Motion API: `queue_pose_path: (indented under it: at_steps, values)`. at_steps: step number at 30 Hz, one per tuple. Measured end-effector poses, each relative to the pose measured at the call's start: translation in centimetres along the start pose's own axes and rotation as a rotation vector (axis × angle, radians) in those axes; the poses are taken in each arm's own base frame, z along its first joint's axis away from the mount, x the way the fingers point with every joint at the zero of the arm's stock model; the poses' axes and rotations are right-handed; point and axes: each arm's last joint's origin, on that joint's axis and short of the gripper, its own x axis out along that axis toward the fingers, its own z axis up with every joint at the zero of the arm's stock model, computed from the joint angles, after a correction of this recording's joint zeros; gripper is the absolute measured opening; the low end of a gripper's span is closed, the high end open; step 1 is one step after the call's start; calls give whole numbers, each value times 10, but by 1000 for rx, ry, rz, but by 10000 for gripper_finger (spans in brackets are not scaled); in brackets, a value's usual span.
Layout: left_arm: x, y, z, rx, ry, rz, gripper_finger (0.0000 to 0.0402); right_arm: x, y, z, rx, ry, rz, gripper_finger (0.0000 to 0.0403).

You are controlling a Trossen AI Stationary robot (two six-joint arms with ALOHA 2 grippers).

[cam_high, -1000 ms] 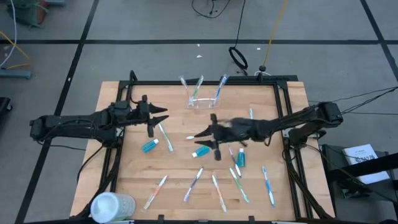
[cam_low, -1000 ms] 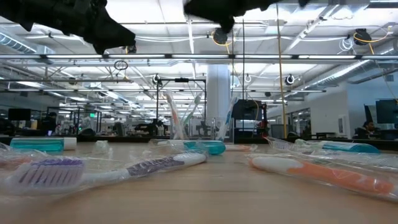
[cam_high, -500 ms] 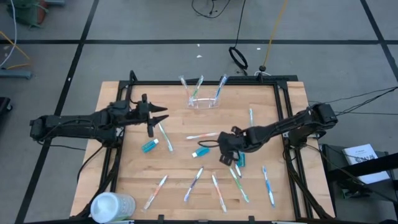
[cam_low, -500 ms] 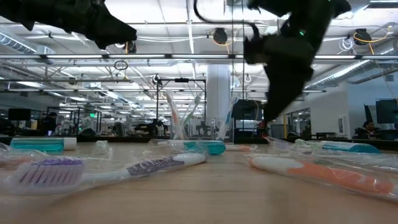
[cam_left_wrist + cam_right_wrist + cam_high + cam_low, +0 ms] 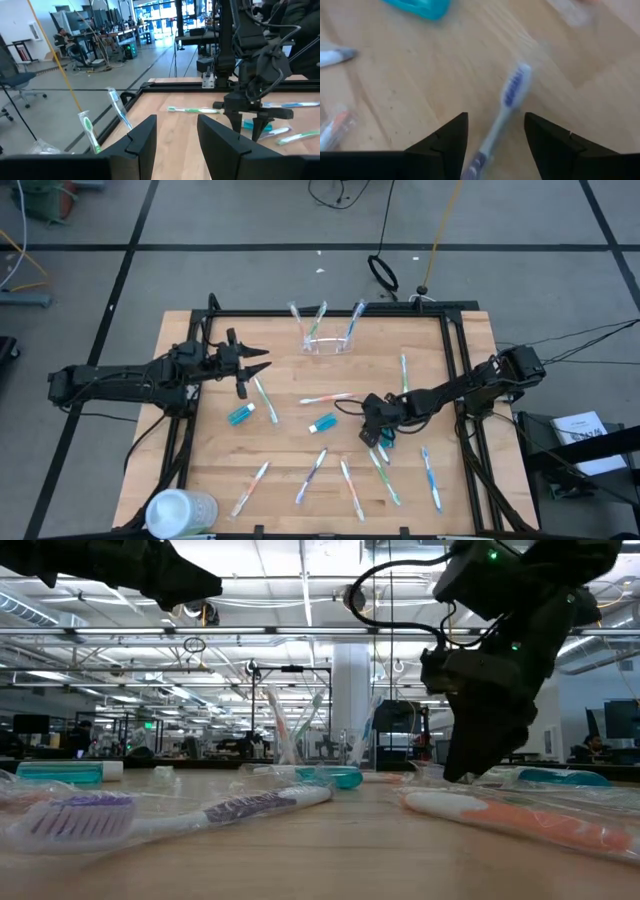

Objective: Pick & Place toothbrushing station
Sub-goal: Put the purple toothbrush into the transparent organizer

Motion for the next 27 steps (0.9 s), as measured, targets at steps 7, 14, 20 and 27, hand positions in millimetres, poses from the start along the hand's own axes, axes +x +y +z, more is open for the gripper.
queue_pose_path:
  at_steps: [7,14,20,27]
  values:
    - [0,0,0,-21,0,-1,147,3,-1,4,-74,-47,15,102]
    - [0,0,0,-30,0,-1,147,-4,1,20,-45,-113,127,10]
    - [0,0,0,-57,1,-2,147,-30,9,64,-79,-437,321,4]
    - [0,-1,0,-141,6,-20,147,-69,-11,120,-301,-1028,205,1]
